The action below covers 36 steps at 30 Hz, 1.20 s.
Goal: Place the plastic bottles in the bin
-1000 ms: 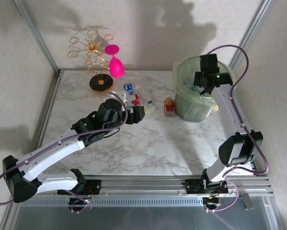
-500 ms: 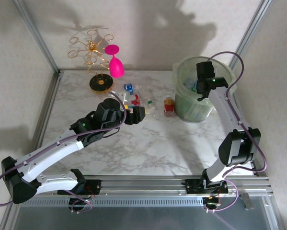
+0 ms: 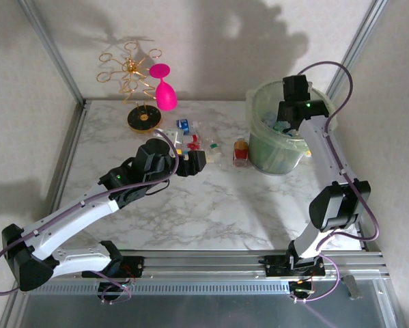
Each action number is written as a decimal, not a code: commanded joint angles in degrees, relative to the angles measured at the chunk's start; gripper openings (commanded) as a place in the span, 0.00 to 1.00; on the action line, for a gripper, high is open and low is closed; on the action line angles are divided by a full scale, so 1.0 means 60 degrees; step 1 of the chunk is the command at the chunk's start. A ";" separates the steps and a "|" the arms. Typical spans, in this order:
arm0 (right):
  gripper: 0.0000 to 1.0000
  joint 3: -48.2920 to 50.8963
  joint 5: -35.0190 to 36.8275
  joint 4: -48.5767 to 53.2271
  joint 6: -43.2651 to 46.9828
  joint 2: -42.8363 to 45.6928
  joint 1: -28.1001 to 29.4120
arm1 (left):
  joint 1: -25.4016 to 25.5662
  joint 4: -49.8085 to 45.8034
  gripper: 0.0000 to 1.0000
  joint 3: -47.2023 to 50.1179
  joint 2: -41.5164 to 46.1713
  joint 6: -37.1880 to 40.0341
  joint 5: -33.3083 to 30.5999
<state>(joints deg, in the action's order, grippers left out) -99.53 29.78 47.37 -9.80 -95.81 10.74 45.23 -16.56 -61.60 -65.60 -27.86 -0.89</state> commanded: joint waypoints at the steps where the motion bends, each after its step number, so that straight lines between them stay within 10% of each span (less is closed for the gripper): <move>1: 0.77 -0.0327 -0.0129 0.0023 0.0007 -0.0027 -0.0019 | -0.0126 0.0165 0.90 -0.0001 0.0087 -0.0097 0.0096; 17: 0.42 0.1699 -0.0385 -0.0898 -0.0303 0.0177 -0.0043 | -0.0168 0.0108 0.90 0.0009 0.0182 -0.0030 -0.0152; 28: 0.40 0.1411 -0.0419 -0.0838 -0.0260 0.0052 -0.0248 | -0.0181 0.0065 0.90 0.0028 0.0169 -0.0016 -0.0252; 36: 0.57 0.0156 -0.0639 -0.0332 -0.0157 0.0623 0.0068 | -0.0194 0.0060 0.90 0.0028 0.0167 0.0029 -0.0444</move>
<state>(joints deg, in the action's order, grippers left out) -95.20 27.49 43.09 -10.66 -94.06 9.78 44.73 -16.58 -61.60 -65.60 -27.86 -1.52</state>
